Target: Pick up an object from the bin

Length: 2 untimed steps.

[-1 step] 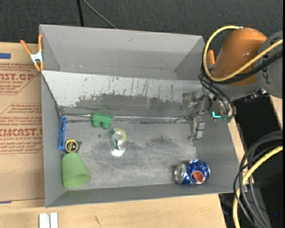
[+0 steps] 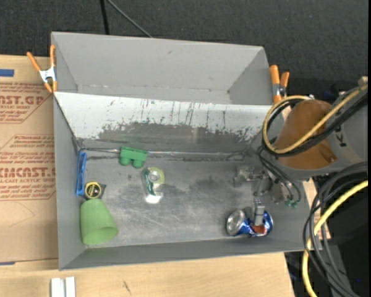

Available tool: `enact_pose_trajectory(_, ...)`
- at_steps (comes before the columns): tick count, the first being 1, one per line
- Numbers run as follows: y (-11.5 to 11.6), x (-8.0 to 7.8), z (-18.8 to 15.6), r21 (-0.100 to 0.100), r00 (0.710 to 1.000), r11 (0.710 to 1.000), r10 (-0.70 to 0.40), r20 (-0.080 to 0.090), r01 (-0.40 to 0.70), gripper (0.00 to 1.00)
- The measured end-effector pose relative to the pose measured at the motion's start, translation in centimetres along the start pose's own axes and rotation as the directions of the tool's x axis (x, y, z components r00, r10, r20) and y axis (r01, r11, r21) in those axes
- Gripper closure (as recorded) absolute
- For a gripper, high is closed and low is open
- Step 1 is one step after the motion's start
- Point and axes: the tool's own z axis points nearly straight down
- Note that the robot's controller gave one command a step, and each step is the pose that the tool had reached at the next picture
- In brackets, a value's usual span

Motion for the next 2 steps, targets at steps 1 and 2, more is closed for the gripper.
enact_pose_trajectory(1, -0.14, 3.23, -0.68, 0.007, 0.968, 0.969, -0.246, 0.041, 0.246, 0.0)
enact_pose_trajectory(2, -0.09, 3.89, -0.45, -0.003, 0.969, 0.969, -0.248, 0.015, 0.248, 1.0)
